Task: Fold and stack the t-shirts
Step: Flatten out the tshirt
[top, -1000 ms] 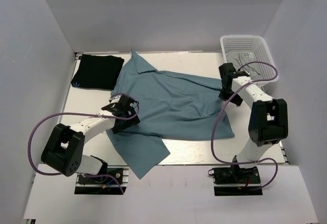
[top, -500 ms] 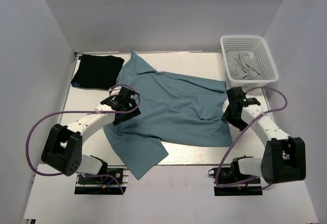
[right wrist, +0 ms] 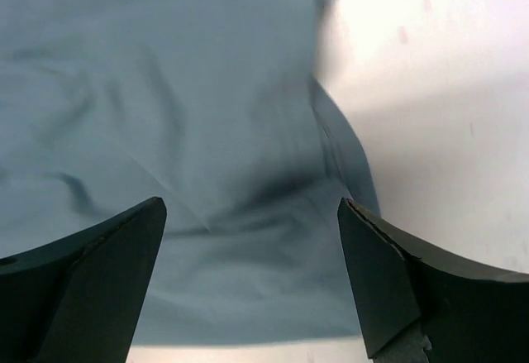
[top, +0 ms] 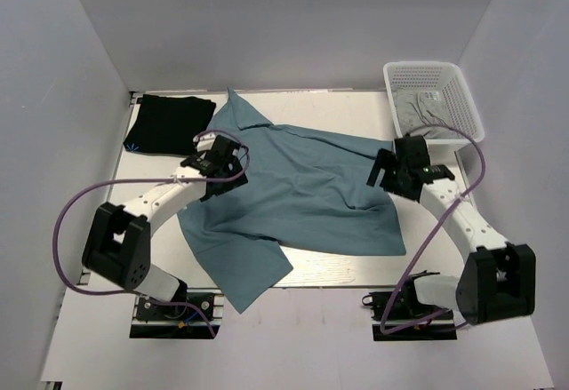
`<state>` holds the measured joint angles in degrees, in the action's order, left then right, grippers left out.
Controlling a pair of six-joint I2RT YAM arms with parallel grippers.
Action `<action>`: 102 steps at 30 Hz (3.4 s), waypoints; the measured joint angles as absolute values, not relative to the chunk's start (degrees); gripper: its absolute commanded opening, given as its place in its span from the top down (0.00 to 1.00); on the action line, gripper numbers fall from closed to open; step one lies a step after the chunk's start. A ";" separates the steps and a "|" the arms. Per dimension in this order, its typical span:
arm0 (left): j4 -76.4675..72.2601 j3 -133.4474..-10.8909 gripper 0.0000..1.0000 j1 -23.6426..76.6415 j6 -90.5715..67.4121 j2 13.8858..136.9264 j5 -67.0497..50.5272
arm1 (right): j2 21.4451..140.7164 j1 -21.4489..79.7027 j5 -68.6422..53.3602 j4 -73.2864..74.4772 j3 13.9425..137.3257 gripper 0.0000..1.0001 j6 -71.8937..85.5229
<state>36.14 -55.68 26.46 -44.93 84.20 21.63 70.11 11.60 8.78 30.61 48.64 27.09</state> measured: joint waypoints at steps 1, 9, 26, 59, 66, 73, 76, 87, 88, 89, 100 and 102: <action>35.62 -57.28 0.00 26.33 -44.51 85.43 22.17 | 71.99 12.16 9.13 28.95 51.03 0.10 26.02; 33.26 -68.42 0.00 24.53 -40.47 97.38 23.49 | 90.43 14.13 8.84 22.31 61.36 0.10 21.12; 29.12 -67.33 0.00 21.10 -37.21 105.54 22.06 | 114.45 16.43 13.61 13.34 76.34 0.10 21.87; 28.91 -72.62 0.00 20.51 -32.93 104.86 21.76 | 106.08 14.85 17.65 15.99 82.19 0.10 20.99; 29.58 -76.42 0.00 20.51 -30.63 107.31 21.56 | 104.09 15.55 17.67 23.90 71.94 0.10 23.46; 29.50 -84.16 0.00 20.67 -28.95 117.49 20.51 | 111.74 15.55 18.52 29.61 76.47 0.10 24.93; 29.69 -88.49 0.00 20.67 -27.55 121.36 20.73 | 117.84 15.44 19.18 30.79 84.88 0.10 25.15; 29.10 -110.26 0.00 18.96 -20.05 136.09 21.17 | 132.07 13.85 19.57 29.04 106.15 0.10 21.19; 29.12 -111.24 0.00 18.63 -19.31 136.59 20.80 | 132.07 13.74 19.35 28.73 106.15 0.10 20.14; 29.17 -112.31 0.00 18.28 -18.52 137.19 20.40 | 132.05 13.61 19.11 28.32 106.15 0.10 18.94; 34.98 -104.55 0.00 18.22 -17.67 127.20 16.40 | 107.98 14.15 16.73 25.17 90.17 0.10 18.57; 34.17 -93.38 0.00 19.22 -21.08 117.23 13.63 | 99.61 14.13 15.92 20.34 82.50 0.10 21.02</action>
<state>34.17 -93.38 19.22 -21.08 117.23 13.63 99.61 14.13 15.92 20.34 82.50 21.02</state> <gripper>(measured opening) 0.994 0.905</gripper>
